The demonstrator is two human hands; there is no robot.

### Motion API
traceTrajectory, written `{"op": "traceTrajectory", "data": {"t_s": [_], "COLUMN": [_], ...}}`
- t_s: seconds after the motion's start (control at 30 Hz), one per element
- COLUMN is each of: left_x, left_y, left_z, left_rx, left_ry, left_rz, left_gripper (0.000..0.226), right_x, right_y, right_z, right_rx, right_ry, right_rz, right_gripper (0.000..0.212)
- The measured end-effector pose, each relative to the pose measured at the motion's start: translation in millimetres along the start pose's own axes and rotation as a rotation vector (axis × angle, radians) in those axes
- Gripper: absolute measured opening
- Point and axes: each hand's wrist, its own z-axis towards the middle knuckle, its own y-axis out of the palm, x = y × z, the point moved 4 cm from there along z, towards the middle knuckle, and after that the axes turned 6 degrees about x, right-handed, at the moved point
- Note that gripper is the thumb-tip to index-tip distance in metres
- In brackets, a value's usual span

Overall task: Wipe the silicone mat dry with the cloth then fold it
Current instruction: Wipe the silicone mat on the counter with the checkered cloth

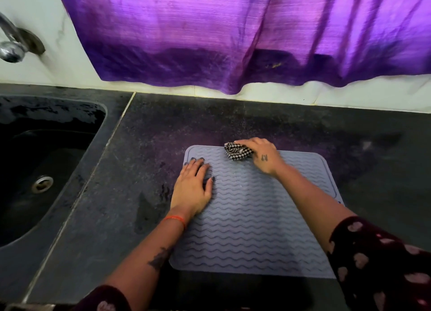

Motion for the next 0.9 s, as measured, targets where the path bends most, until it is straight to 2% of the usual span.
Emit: {"op": "traceTrajectory", "data": {"t_s": [0.13,0.27,0.4,0.57,0.7,0.83,0.9], "left_x": [1,0,1,0,0,3,4], "left_y": [-1,-1,-1,0,0,-4,-4], "left_z": [0,2,0,1,0,-1,0], "left_rx": [0.012,0.013,0.006,0.007,0.003,0.003,0.006], "left_ry": [0.002,-0.008,-0.003,-0.006,-0.007,-0.002,0.001], "left_rz": [-0.008,-0.002,-0.003,0.000,0.005,-0.005,-0.003], "left_gripper": [0.067,0.066,0.067,0.062,0.057,0.057,0.057], "right_x": [21,29,28,33,35,32,29], "right_y": [-6,7,-4,-7,9,-5,-12], "right_z": [-18,-32,-23,-63,-81,-72,-81], "right_rx": [0.204,0.193,0.120,0.322,0.306,0.207,0.256], "right_ry": [0.108,0.118,0.120,0.170,0.155,0.144,0.138], "right_rz": [-0.099,-0.134,-0.097,-0.106,-0.168,-0.124,-0.094], "right_gripper": [0.066,0.073,0.070,0.069,0.069,0.063,0.058]}}
